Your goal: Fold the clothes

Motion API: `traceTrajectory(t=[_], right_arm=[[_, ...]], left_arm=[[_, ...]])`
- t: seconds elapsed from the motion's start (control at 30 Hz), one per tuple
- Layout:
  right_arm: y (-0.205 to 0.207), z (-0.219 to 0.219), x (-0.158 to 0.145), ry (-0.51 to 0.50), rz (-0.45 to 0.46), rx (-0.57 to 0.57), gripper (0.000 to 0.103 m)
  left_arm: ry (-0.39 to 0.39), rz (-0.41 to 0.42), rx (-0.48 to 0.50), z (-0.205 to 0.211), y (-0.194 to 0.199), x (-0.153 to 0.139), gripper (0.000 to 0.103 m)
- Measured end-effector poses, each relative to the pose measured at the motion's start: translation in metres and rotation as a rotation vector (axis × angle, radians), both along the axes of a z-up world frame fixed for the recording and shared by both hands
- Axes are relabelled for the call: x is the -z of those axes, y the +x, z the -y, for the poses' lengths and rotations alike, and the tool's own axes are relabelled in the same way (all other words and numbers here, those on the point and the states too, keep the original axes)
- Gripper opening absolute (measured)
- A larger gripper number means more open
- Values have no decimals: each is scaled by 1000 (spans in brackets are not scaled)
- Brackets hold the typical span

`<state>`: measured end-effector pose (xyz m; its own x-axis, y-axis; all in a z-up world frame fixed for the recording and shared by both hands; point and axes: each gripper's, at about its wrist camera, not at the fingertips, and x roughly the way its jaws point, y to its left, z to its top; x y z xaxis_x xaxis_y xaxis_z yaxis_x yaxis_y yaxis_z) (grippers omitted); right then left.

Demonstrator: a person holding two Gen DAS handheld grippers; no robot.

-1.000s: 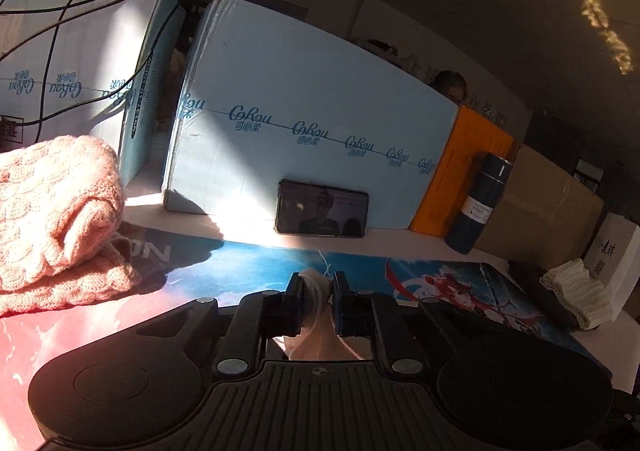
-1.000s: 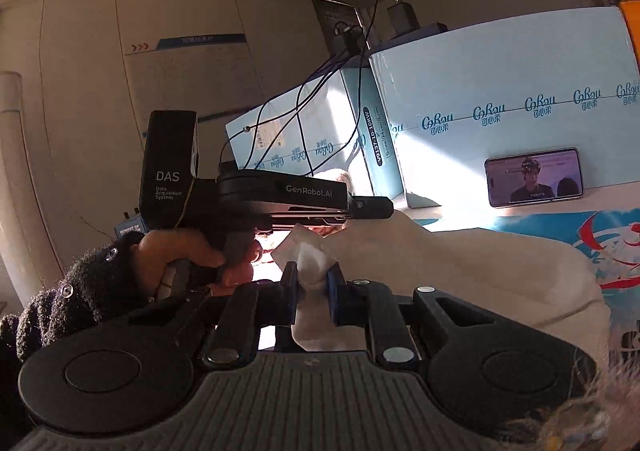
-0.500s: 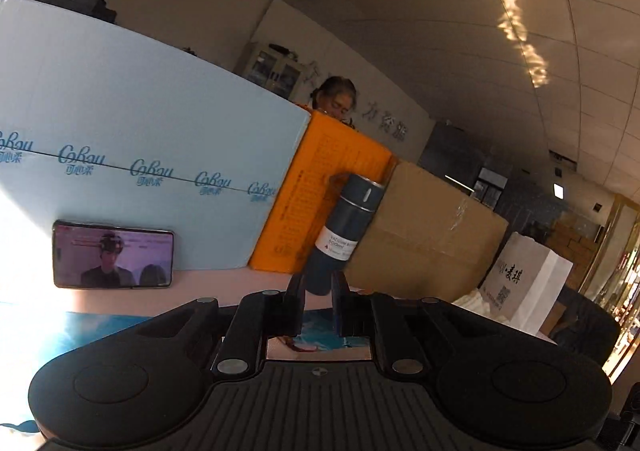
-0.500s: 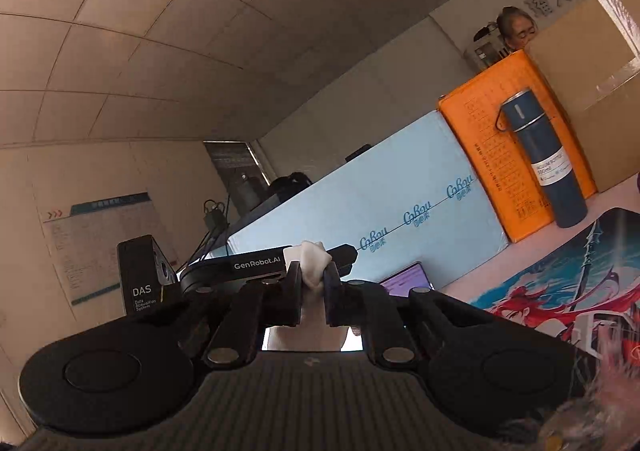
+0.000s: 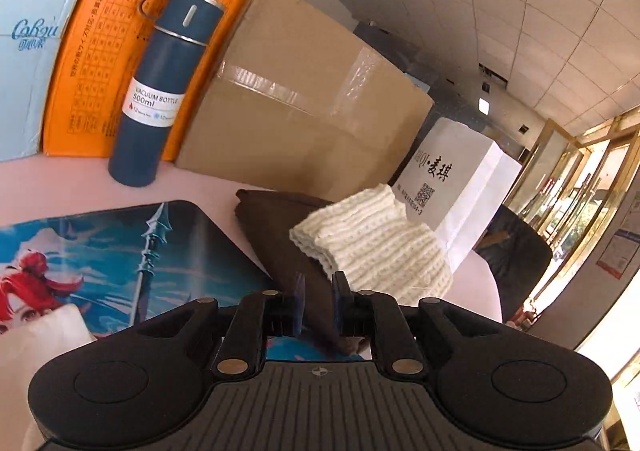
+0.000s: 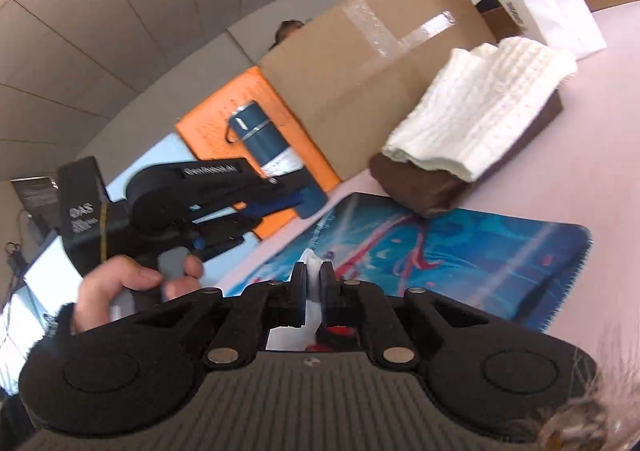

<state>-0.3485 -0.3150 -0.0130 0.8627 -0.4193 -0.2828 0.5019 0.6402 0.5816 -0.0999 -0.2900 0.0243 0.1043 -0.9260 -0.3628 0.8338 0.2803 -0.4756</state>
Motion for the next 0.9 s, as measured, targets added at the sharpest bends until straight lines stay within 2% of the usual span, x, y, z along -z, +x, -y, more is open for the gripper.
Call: traceTrajectory(t=[0.03,0.07,0.1,0.17,0.2,0.3,0.4,0.5,0.53,0.57,0.63,0.73,0.9], right_arm=[[-5,4,8,22,-17,12,6],[-9,7,12,32,-27,21,6],[-13,9,16,39,-37,29,6],[-20,13,22,46,-49,41,6],[-23,15,24,44,-51,44,6],[-28,18,26,41,-64,46,9],[-29,19,21,21,-68,37,11],[-23,23,9,3,-61,13,29],[-19,25,4,-2,-55,-2,43],[-15,26,-1,-8,-49,-17,47],[-1,27,-12,-46,-53,-60,50],[27,26,-28,-111,-73,-138,62],[93,32,-44,-94,-131,-290,69]], left_arm=[[-2,-9,4,-1,-2,0,21],[-4,-18,8,-3,-4,0,32],[-11,-17,-12,-11,-3,-5,48],[-27,-13,-56,-30,0,-15,65],[-25,1,-76,-40,1,-21,71],[-17,79,-125,-76,3,-34,78],[5,159,-206,-128,8,-42,89],[52,217,-305,-177,14,-40,90],[77,227,-344,-194,17,-38,90],[95,228,-367,-206,19,-35,90],[141,226,-423,-236,24,-29,91],[197,239,-520,-280,31,-19,91],[222,209,-680,-342,38,-4,91]])
